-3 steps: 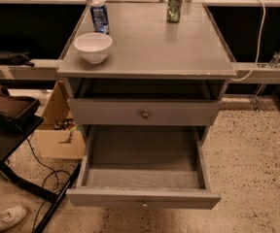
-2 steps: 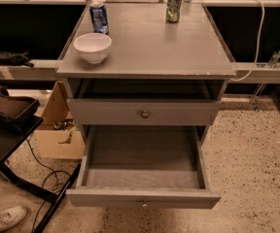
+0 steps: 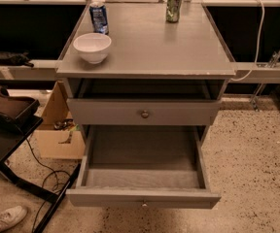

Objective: Place blue chip bag into middle drawer

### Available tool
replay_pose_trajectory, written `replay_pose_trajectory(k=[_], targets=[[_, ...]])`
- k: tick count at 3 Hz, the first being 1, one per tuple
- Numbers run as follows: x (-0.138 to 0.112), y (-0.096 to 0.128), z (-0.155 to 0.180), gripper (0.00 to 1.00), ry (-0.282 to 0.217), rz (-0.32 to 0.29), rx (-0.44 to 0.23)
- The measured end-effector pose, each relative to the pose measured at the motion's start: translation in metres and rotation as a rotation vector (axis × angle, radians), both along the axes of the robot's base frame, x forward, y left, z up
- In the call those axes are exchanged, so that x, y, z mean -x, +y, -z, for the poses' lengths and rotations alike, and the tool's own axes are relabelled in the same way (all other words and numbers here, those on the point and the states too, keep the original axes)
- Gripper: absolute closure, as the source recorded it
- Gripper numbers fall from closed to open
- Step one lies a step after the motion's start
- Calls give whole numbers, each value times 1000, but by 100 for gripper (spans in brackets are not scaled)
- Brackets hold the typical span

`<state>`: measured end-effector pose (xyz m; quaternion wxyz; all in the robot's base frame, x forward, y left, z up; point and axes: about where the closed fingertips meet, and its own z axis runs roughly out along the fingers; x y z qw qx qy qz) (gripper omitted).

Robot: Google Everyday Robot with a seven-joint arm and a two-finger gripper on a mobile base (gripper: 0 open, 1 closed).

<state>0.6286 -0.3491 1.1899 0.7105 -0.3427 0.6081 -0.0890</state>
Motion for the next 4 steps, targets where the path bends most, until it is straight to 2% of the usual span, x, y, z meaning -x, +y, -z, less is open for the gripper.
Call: replay_pose_trajectory(k=[1, 2, 4], targets=[[59, 0, 12, 100, 47, -35, -10], [115, 18, 63, 100, 150, -147, -61], [221, 65, 188, 100, 395, -343, -230]])
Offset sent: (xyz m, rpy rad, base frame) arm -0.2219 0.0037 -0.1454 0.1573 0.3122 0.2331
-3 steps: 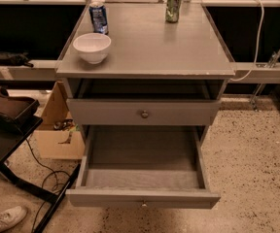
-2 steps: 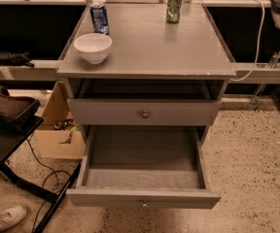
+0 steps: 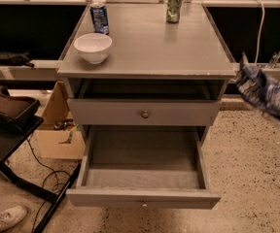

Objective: Place blue chip bag into middle drawer

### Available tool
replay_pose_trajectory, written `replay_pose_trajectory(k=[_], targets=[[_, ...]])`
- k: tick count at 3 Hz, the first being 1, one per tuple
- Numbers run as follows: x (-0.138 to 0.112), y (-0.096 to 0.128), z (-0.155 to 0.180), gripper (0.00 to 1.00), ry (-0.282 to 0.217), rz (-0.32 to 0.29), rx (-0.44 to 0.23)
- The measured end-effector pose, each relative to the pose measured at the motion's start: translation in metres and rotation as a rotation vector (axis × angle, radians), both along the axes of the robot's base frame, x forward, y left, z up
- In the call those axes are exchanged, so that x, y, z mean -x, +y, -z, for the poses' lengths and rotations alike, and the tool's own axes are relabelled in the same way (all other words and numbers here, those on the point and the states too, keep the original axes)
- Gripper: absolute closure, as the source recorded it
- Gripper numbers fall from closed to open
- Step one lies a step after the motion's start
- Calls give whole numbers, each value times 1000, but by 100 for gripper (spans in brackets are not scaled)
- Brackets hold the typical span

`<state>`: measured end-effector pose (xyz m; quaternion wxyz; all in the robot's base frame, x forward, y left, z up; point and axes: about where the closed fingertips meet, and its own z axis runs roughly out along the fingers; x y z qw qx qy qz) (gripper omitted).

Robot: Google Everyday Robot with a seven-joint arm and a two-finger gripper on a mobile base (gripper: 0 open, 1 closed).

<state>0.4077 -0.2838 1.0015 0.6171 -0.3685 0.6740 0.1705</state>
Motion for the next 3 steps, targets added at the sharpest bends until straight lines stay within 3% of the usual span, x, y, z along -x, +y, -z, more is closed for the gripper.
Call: replay_pose_trajectory(k=[1, 2, 3], targets=[[22, 39, 69, 100, 126, -61, -20], [22, 39, 69, 100, 126, -61, -20], [-8, 59, 99, 100, 119, -75, -24]])
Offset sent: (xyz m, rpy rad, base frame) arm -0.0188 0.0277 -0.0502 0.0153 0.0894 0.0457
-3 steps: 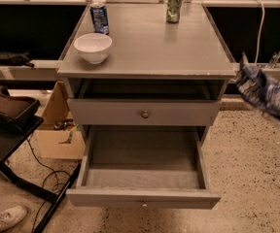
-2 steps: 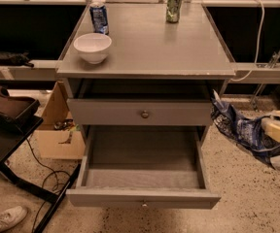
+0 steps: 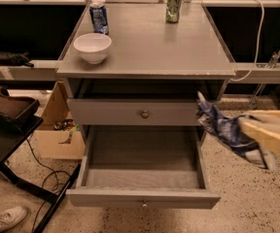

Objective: Place blue chip bag into middle drawer

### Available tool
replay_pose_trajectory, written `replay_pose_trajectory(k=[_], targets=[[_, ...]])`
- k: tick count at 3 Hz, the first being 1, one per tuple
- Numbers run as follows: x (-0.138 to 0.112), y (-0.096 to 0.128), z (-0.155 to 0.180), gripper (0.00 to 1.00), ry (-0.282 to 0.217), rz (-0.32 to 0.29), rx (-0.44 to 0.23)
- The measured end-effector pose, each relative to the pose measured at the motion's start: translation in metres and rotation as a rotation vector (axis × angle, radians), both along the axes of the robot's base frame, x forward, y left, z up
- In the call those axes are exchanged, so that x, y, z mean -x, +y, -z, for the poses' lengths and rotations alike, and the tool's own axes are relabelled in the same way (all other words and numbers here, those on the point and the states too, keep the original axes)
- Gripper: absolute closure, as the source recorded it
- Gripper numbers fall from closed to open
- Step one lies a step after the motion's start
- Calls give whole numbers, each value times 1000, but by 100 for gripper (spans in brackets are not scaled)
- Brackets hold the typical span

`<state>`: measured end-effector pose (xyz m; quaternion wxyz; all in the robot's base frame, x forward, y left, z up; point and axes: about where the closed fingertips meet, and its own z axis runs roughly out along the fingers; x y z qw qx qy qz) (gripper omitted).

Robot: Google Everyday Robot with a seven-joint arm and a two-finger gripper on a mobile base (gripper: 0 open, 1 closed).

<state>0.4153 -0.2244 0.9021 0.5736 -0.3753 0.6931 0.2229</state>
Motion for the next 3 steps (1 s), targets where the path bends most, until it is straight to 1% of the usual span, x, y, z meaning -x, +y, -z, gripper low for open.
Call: replay_pose_trajectory(k=[1, 2, 3], targets=[[-80, 59, 85, 100, 7, -53, -18], [-128, 97, 132, 100, 16, -99, -14], [-141, 112, 200, 100, 79, -139, 23]])
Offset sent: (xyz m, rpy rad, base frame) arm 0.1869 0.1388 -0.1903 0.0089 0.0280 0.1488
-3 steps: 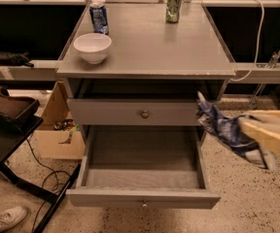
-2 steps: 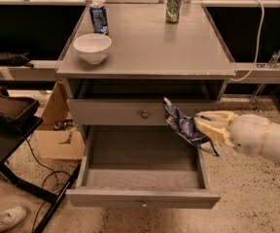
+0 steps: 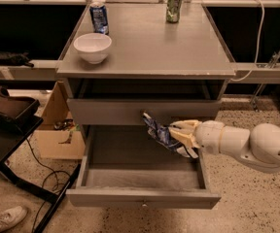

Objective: Place blue chip bag into middle drawer

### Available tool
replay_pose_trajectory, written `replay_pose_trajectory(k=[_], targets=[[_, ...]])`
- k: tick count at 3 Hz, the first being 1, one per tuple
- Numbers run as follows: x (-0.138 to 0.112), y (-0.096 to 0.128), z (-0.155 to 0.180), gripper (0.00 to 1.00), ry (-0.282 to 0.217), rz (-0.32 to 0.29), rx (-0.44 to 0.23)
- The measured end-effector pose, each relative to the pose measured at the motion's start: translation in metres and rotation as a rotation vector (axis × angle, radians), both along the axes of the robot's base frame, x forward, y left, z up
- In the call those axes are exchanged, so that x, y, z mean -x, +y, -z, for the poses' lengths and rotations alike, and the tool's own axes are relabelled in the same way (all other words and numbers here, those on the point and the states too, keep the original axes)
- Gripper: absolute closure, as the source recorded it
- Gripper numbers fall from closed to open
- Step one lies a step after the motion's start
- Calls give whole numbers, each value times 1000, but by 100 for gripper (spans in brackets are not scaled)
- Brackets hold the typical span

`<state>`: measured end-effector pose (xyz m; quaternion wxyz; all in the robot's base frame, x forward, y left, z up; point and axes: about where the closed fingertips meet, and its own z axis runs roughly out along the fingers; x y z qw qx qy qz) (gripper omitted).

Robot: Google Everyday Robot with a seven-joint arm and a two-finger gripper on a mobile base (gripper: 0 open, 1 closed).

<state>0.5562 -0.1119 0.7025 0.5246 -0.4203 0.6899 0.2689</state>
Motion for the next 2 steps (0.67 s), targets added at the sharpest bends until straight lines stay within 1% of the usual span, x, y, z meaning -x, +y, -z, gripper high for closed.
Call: replay_pose_trajectory(k=[1, 2], targets=[[0, 0, 0, 100, 0, 0, 0], [-4, 21, 29, 100, 46, -30, -27]])
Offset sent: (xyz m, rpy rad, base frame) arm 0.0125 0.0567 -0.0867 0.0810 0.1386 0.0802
